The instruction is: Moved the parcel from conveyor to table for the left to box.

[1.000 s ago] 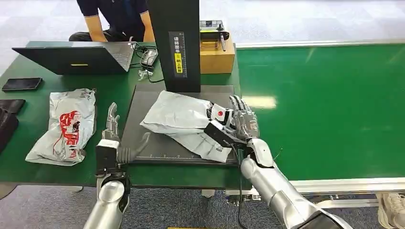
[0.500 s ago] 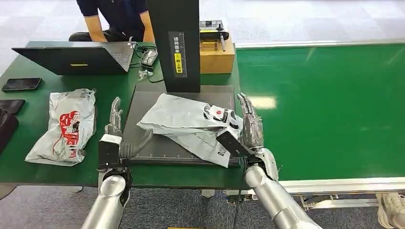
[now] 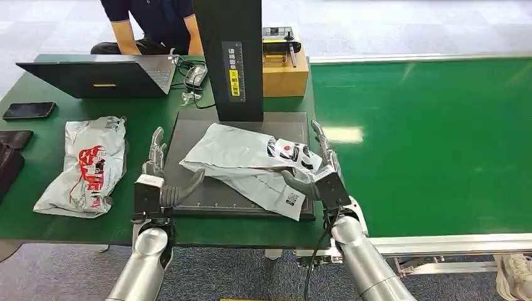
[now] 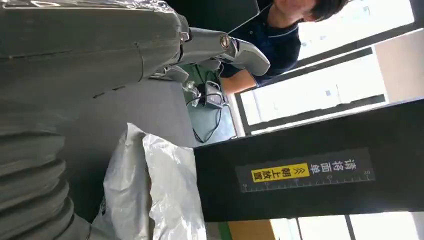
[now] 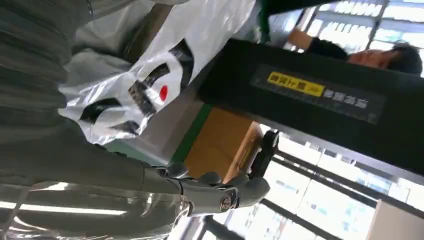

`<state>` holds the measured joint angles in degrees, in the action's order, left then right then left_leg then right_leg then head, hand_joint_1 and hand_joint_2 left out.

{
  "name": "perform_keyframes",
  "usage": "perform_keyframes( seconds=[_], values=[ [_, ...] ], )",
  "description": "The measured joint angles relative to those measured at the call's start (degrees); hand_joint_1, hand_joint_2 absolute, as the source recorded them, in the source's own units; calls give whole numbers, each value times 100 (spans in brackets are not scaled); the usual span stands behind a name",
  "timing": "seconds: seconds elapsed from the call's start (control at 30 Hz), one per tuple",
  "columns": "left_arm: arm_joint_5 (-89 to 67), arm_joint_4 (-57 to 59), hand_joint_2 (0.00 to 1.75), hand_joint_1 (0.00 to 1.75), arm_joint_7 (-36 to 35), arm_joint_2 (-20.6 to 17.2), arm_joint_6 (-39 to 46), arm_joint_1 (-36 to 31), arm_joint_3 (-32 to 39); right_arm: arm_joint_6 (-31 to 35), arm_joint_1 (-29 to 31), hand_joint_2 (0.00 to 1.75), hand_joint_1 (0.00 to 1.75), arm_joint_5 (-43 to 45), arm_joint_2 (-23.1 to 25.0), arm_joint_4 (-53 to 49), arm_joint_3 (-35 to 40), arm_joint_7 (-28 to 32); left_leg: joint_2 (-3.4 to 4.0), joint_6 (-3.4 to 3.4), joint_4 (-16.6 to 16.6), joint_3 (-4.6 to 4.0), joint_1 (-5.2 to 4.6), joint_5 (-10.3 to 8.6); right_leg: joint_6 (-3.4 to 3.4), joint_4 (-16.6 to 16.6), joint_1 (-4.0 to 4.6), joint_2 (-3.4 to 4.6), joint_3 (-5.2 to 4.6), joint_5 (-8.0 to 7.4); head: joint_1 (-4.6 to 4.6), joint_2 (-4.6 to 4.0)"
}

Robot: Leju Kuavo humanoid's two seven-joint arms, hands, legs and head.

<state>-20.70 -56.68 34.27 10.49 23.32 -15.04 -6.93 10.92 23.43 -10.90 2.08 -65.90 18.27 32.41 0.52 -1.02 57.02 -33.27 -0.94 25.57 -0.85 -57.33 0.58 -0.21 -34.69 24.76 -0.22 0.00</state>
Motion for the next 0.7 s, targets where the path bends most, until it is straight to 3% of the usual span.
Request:
perform_keyframes(
  seconds=[0.17, 0.7],
  values=[
    [13, 13, 175, 0, 0, -4, -37, -6, -11, -782, -93, 175, 0, 677, -31, -285, -57, 217, 0, 0, 0, -1, 0, 0, 0, 0, 0, -1, 0, 1, 0, 0],
    [-2485, 13, 175, 0, -689, -310, -206, -293, -603, -740, -835, 175, 0, 548, -35, -1775, -324, 335, 0, 0, 0, 1, 0, 0, -1, 0, 0, 0, 0, -1, 0, 0]
  ],
)
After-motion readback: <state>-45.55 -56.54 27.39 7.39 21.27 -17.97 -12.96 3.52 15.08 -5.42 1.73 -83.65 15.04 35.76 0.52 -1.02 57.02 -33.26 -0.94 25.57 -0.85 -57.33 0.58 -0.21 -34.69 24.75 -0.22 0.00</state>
